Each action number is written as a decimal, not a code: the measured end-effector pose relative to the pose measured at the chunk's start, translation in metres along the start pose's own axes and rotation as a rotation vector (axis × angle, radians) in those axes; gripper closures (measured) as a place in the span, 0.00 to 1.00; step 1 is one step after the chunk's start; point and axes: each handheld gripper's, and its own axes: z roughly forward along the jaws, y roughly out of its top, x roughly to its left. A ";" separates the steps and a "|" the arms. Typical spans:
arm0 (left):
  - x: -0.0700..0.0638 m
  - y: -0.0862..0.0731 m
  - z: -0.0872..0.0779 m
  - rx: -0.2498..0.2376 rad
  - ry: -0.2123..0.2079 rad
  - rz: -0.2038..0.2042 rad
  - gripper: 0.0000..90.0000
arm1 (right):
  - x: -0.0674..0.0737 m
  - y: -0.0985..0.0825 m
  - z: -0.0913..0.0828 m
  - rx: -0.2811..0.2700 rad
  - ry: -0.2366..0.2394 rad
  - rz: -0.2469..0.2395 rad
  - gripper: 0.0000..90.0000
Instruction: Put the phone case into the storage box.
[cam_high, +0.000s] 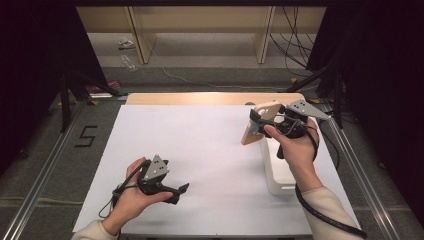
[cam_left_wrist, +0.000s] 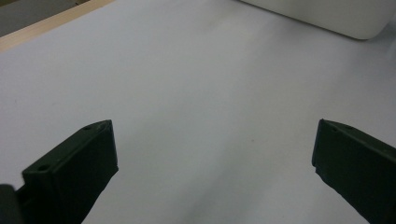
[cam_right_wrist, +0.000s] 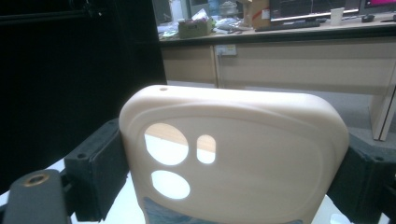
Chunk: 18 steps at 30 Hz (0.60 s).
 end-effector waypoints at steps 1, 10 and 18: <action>0.000 0.000 0.000 0.000 0.000 0.000 0.00 | 0.000 0.000 0.000 -0.002 0.000 0.000 0.14; 0.000 0.000 0.000 0.000 0.000 0.000 0.00 | -0.005 0.001 -0.002 -0.006 -0.018 0.003 0.14; 0.000 0.000 0.000 -0.001 0.002 -0.001 0.00 | -0.009 0.004 -0.005 -0.012 -0.032 0.006 0.14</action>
